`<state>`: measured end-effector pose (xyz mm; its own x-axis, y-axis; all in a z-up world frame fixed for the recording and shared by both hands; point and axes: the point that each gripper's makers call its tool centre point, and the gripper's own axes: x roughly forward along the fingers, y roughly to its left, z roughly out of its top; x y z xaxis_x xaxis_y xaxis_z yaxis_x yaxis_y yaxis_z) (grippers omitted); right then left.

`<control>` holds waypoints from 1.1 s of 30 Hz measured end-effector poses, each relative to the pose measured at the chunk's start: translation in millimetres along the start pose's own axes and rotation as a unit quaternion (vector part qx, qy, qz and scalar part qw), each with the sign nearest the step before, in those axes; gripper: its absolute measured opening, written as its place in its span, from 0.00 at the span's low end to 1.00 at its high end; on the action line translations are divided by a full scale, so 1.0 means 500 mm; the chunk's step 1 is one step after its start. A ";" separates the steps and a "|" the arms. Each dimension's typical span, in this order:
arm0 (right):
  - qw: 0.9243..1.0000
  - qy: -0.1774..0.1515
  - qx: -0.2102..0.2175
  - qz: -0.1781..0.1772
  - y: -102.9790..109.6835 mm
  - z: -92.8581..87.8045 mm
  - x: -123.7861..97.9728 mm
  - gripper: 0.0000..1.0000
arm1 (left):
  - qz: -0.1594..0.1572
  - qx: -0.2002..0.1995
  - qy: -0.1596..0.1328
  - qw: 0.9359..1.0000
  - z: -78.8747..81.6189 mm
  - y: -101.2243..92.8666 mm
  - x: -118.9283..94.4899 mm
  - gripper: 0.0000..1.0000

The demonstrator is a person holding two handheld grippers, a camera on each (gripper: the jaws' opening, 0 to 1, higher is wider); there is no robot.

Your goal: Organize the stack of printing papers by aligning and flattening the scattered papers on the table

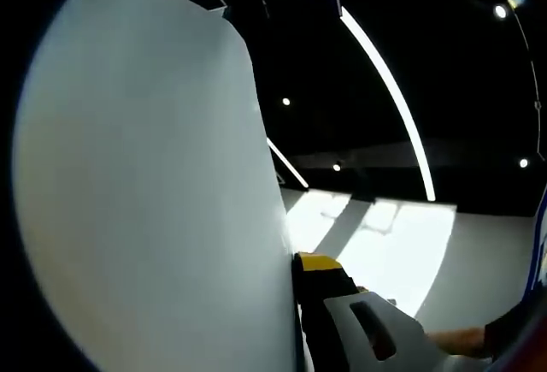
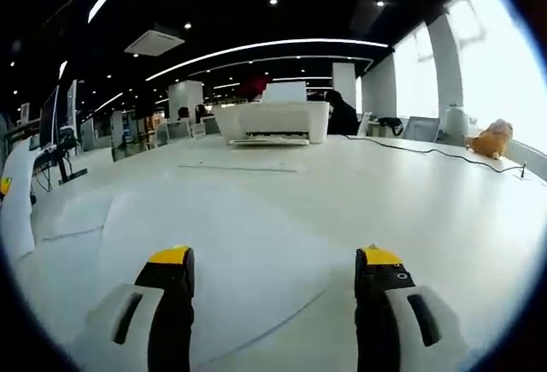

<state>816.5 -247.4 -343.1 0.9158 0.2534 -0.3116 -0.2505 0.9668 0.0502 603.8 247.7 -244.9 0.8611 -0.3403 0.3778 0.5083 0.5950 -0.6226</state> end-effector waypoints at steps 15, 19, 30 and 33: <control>1.000 0.018 0.000 -0.001 -0.014 -0.008 0.016 0.75 | -0.002 0.003 0.002 1.000 0.000 0.002 0.001 0.07; 0.999 0.029 -0.023 -0.008 -0.011 -0.018 0.016 0.73 | -0.001 0.003 0.002 1.000 -0.001 -0.001 0.001 0.07; 0.999 0.023 -0.024 -0.004 0.002 -0.011 -0.003 0.66 | -0.001 0.005 0.002 1.000 -0.003 -0.004 -0.001 0.07; 0.999 0.023 -0.024 -0.003 0.008 -0.012 -0.007 0.63 | -0.001 0.005 0.003 1.000 -0.003 -0.006 -0.001 0.07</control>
<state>810.4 -244.5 -347.7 0.9018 0.2454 -0.3558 -0.2617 0.9652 0.0024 602.1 245.0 -244.3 0.8599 -0.3454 0.3758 0.5102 0.6009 -0.6153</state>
